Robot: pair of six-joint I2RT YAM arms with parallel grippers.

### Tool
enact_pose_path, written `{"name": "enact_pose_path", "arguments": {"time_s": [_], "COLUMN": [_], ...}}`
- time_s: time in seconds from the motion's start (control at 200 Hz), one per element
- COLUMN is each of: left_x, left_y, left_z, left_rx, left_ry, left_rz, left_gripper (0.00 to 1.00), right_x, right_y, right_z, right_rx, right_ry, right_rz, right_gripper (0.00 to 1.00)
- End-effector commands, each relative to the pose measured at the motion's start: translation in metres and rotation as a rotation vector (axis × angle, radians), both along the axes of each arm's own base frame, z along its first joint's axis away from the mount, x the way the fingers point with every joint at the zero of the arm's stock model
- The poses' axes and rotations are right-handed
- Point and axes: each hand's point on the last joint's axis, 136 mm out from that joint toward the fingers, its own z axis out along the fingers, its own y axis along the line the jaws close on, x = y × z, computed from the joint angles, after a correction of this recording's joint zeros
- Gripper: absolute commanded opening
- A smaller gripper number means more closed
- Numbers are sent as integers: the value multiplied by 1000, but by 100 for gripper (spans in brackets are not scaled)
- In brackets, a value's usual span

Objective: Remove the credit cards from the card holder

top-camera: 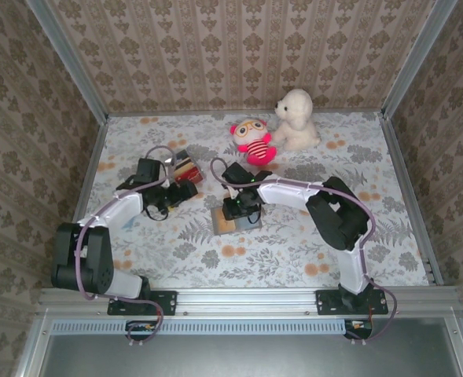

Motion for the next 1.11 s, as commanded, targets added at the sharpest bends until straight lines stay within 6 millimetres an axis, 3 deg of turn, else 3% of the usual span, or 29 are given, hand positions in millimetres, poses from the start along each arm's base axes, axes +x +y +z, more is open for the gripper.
{"name": "enact_pose_path", "arguments": {"time_s": [0.0, 0.145, 0.305, 0.59, 0.835, 1.1], "left_x": [-11, -27, -41, -48, -43, -41], "left_y": [-16, -34, -56, -88, -96, -97], "left_z": [1, -9, -19, -26, -36, -45], "left_rx": [-26, -47, -110, -115, -83, -67], "left_ry": [14, 50, 86, 98, 116, 136], "left_rz": [-35, -53, -61, -110, -136, -141], "left_gripper": [80, 68, 51, 24, 12, 8], "right_x": [-1, 5, 2, -1, 0, 1], "right_y": [14, 0, -11, -7, -7, -8], "right_z": [38, 53, 39, 15, 9, 4], "right_rx": [118, 153, 204, 215, 228, 228], "right_ry": [-27, -26, 65, 120, 129, 142], "right_rz": [-26, -173, -255, -254, -256, -254], "right_gripper": [33, 33, 29, 23, 20, 18]}}
